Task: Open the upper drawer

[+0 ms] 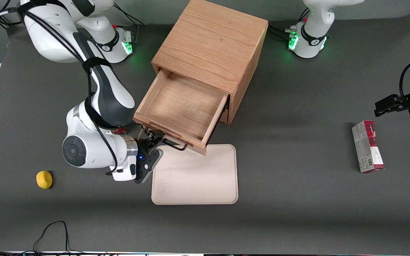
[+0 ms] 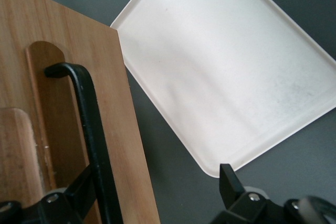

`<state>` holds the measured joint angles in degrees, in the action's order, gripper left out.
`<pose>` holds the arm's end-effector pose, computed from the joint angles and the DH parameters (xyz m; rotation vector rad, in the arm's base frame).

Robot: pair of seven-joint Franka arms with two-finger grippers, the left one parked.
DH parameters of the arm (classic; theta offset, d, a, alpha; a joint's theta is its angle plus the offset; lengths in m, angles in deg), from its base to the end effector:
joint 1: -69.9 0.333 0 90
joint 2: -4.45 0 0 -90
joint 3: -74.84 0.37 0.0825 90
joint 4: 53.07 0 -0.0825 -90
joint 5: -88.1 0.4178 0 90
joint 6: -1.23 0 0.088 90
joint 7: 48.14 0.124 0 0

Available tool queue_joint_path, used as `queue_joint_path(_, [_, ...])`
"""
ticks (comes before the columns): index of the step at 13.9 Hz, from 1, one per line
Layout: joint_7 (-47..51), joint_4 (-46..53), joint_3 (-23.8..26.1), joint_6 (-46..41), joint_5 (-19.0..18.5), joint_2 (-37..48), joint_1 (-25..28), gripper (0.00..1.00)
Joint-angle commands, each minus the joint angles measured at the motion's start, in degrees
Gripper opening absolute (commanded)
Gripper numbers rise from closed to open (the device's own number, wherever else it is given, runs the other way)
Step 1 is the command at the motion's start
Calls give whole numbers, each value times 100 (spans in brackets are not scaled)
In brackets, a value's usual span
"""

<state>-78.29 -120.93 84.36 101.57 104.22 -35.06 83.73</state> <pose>0.7334 0.3089 0.3983 -2.5157 -1.1159 0.1240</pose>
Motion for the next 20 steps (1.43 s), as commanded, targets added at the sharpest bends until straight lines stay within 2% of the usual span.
queue_joint_path(1, [-113,221,41,152,-3,-136,-100,100])
queue_joint_path(20, [-96,256,41,785,6,-162,-285,100])
